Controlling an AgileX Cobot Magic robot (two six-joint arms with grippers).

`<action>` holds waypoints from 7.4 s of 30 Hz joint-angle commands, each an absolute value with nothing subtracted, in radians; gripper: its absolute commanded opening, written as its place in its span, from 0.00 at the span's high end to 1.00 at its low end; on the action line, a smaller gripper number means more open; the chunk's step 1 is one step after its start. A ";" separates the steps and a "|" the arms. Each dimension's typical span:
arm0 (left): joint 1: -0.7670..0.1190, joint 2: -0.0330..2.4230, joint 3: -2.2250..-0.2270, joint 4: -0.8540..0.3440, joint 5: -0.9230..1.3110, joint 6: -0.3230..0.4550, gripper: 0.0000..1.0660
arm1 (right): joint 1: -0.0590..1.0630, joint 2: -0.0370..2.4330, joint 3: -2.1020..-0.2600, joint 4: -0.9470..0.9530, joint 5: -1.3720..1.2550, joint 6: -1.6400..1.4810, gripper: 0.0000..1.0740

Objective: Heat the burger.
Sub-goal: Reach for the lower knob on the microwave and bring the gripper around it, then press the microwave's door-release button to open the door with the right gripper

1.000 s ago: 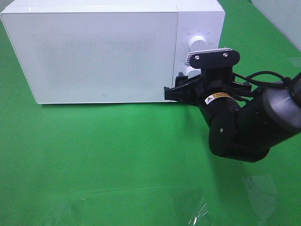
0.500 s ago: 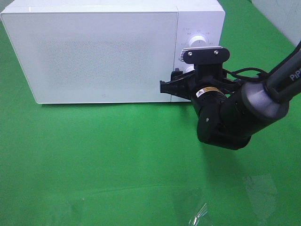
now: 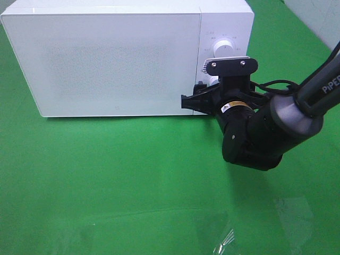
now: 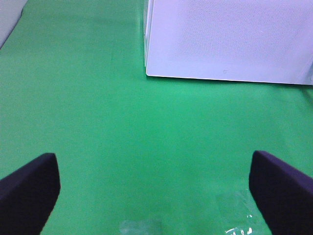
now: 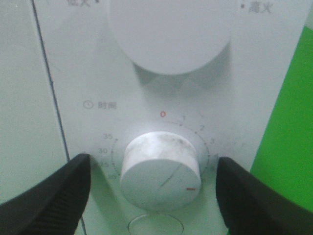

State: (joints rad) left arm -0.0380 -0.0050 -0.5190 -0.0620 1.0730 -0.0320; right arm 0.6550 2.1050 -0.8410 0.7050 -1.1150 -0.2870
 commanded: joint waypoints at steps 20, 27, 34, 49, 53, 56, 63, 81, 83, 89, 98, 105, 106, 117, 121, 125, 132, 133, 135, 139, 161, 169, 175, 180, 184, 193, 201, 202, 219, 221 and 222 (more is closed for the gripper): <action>-0.035 -0.021 -0.516 -0.064 1.067 -0.033 0.09 | 0.645 2.076 -0.857 0.676 -1.176 -0.316 0.96; -0.035 -0.021 -0.516 -0.064 1.067 -0.033 0.09 | 0.645 2.076 -0.858 0.674 -1.217 -0.315 1.00; -0.035 -0.021 -0.516 -0.064 1.067 -0.033 0.09 | 0.645 2.076 -0.858 0.645 -1.217 -0.285 1.00; -0.035 -0.021 -0.516 -0.064 1.067 -0.033 0.09 | 0.645 2.076 -0.858 0.517 -1.305 0.776 1.00; -0.035 -0.021 -0.516 -0.064 1.067 -0.033 0.09 | 0.645 2.076 -0.858 0.533 -1.318 0.999 1.00; -0.035 -0.021 -0.516 -0.064 1.067 -0.033 0.09 | 0.645 2.076 -0.858 0.540 -1.325 1.149 1.00; -0.035 -0.021 -0.516 -0.064 1.067 -0.033 0.09 | 0.643 2.076 -0.858 0.544 -1.325 1.177 1.00; -0.035 -0.021 -0.516 -0.064 1.067 -0.033 0.09 | 0.643 2.076 -0.858 0.653 -1.360 1.153 0.83; -0.035 -0.021 -0.516 -0.064 1.067 -0.033 0.09 | 0.643 2.076 -0.858 0.667 -1.365 1.146 0.78; -0.035 -0.021 -0.516 -0.064 1.067 -0.033 0.09 | 0.644 2.073 -0.854 0.753 -1.377 1.116 0.48; -0.035 -0.021 -0.516 -0.064 1.067 -0.033 0.09 | 0.646 2.073 -0.843 0.673 -1.310 1.116 0.34; -0.035 -0.021 -0.516 -0.064 1.067 -0.033 0.09 | 0.658 1.987 -0.765 0.624 -1.141 1.004 0.34; -0.035 -0.021 -0.516 -0.064 1.067 -0.033 0.09 | 0.658 1.987 -0.765 0.624 -1.141 1.004 0.34; -0.035 -0.021 -0.516 -0.064 1.067 -0.033 0.09 | 0.653 1.796 -0.623 0.600 -0.739 0.597 0.34; -0.035 -0.021 -0.516 -0.064 1.067 -0.033 0.09 | 0.605 1.689 -0.617 0.560 -0.524 0.391 0.34; -0.035 -0.021 -0.516 -0.064 1.067 -0.033 0.09 | 0.554 1.603 -0.617 0.472 -0.369 0.272 0.34; -0.035 -0.021 -0.516 -0.064 1.067 -0.033 0.09 | 0.462 1.478 -0.627 0.234 -0.082 0.250 0.34; -0.035 -0.021 -0.516 -0.064 1.067 -0.033 0.09 | 0.462 1.478 -0.627 0.234 -0.082 0.250 0.34; -0.035 -0.021 -0.516 -0.064 1.067 -0.033 0.09 | 0.433 1.409 -0.680 0.087 0.161 0.250 0.34; -0.035 -0.021 -0.516 -0.064 1.067 -0.033 0.09 | 0.433 1.352 -0.734 0.000 0.318 0.251 0.34; -0.035 -0.021 -0.516 -0.064 1.067 -0.033 0.09 | 0.436 0.935 -0.729 -0.024 0.802 0.094 0.34; -0.035 -0.021 -0.516 -0.064 1.067 -0.033 0.09 | 0.433 0.597 -0.679 -0.028 0.933 0.103 0.34; -0.035 -0.021 -0.516 -0.064 1.067 -0.033 0.09 | 0.321 0.377 -0.678 -0.025 1.048 0.083 0.34; -0.035 -0.021 -0.516 -0.064 1.067 -0.033 0.09 | 0.216 0.217 -0.661 -0.025 1.062 0.014 0.34; -0.035 -0.021 -0.516 -0.064 1.067 -0.033 0.09 | 0.158 0.111 -0.628 -0.024 1.059 0.000 0.34; -0.035 -0.021 -0.516 -0.064 1.067 -0.033 0.09 | 0.057 -0.030 -0.523 -0.022 1.030 0.008 0.34; -0.035 -0.021 -0.516 -0.064 1.067 -0.033 0.09 | 0.034 -0.030 -0.489 -0.007 0.959 0.046 0.34; -0.035 -0.021 -0.516 -0.064 1.067 -0.033 0.09 | 0.034 -0.030 -0.489 -0.006 0.959 0.045 0.34; -0.035 -0.021 -0.516 -0.064 1.067 -0.033 0.09 | 0.034 -0.030 -0.489 -0.005 0.959 0.045 0.34; -0.035 -0.021 -0.516 -0.064 1.067 -0.033 0.09 | 0.034 -0.030 -0.489 0.000 0.960 0.044 0.34; -0.035 -0.021 -0.516 -0.064 1.067 -0.033 0.09 | 0.034 -0.030 -0.491 0.000 0.962 0.041 0.34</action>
